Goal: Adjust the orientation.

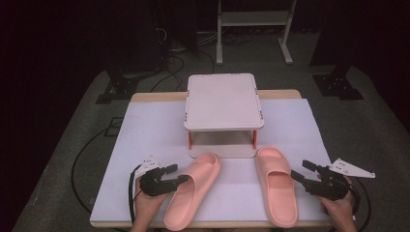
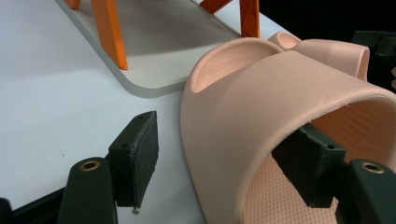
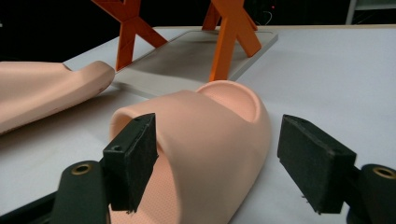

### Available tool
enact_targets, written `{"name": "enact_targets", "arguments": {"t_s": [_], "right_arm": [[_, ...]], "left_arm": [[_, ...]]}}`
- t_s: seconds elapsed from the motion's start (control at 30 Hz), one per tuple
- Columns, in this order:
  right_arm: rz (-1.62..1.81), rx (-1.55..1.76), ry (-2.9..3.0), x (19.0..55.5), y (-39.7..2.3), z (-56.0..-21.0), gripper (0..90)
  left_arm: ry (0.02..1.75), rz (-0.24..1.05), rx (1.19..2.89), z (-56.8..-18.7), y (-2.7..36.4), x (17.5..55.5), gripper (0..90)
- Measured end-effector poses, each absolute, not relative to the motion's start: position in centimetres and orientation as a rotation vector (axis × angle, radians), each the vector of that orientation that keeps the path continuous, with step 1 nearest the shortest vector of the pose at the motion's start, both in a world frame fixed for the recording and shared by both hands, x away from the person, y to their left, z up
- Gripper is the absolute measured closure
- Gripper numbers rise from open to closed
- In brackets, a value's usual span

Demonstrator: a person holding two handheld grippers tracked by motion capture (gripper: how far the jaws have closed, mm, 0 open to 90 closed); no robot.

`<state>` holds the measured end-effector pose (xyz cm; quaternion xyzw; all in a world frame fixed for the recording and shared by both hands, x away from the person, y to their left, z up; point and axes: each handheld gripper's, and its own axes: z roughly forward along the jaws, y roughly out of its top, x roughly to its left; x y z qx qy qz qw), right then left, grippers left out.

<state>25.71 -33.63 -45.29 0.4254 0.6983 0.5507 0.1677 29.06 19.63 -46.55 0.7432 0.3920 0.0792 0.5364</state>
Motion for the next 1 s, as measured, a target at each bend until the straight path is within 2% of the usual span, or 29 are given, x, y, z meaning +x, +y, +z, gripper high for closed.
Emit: {"name": "enact_targets", "arguments": {"t_s": [1.0], "right_arm": [[1.464, 1.181, 2.133, 26.3, -31.4, -46.8, 33.2]], "left_arm": [[0.857, 0.190, 1.860, -46.8, 17.9, 28.7, 30.6]]}}
